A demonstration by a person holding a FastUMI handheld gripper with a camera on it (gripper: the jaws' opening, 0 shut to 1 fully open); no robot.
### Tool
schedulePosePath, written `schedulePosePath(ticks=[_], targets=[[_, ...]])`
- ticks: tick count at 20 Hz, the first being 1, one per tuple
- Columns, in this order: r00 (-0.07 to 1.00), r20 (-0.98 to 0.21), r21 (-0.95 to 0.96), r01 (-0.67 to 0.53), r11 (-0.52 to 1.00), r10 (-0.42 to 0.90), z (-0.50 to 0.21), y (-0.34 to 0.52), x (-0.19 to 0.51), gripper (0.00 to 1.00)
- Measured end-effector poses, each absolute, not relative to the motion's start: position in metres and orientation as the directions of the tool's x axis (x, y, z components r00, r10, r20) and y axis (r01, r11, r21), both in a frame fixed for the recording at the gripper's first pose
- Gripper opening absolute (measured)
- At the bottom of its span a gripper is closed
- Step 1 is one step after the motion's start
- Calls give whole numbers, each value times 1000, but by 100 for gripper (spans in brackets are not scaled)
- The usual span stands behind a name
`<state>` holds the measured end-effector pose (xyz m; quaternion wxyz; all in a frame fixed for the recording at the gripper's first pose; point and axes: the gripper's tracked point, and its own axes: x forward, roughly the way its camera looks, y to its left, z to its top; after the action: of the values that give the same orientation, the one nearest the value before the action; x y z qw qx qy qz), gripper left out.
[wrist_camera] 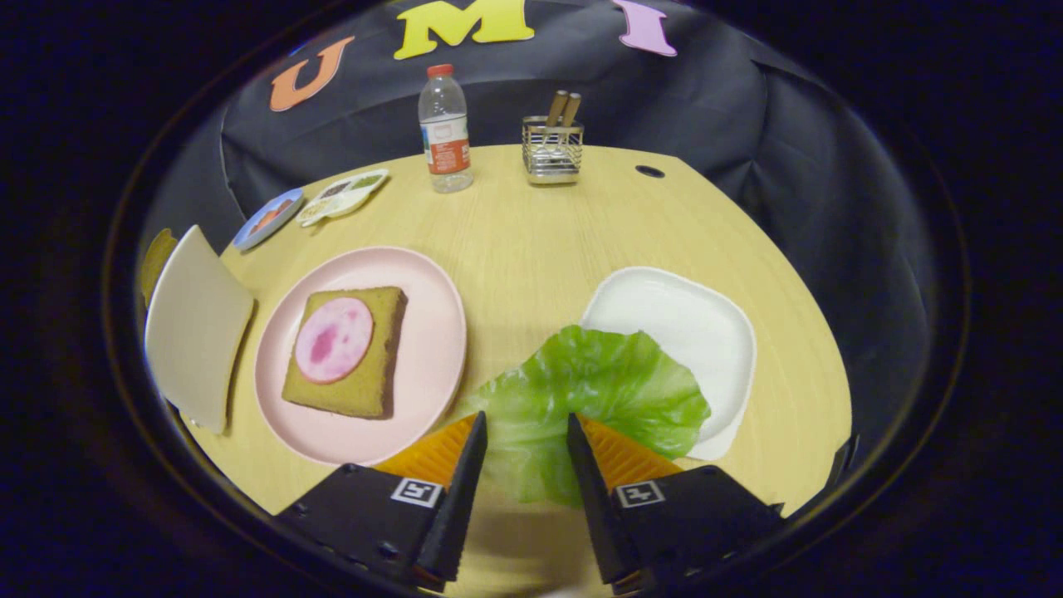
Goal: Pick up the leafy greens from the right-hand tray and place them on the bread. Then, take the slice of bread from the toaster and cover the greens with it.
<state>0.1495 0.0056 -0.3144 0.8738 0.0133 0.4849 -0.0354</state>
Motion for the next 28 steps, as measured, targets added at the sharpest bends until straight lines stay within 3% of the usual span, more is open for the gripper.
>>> schedulePosePath(ticks=[6, 12, 17, 28], targets=[[485, -872, -13, 119, 993, -69, -316, 4, 132, 52], [476, -877, -22, 112, 993, -73, -314, 5, 132, 55], [512, -858, 29, 109, 994, -31, -316, 12, 139, 1], [627, -777, 12, 105, 994, -57, -250, 14, 131, 0]])
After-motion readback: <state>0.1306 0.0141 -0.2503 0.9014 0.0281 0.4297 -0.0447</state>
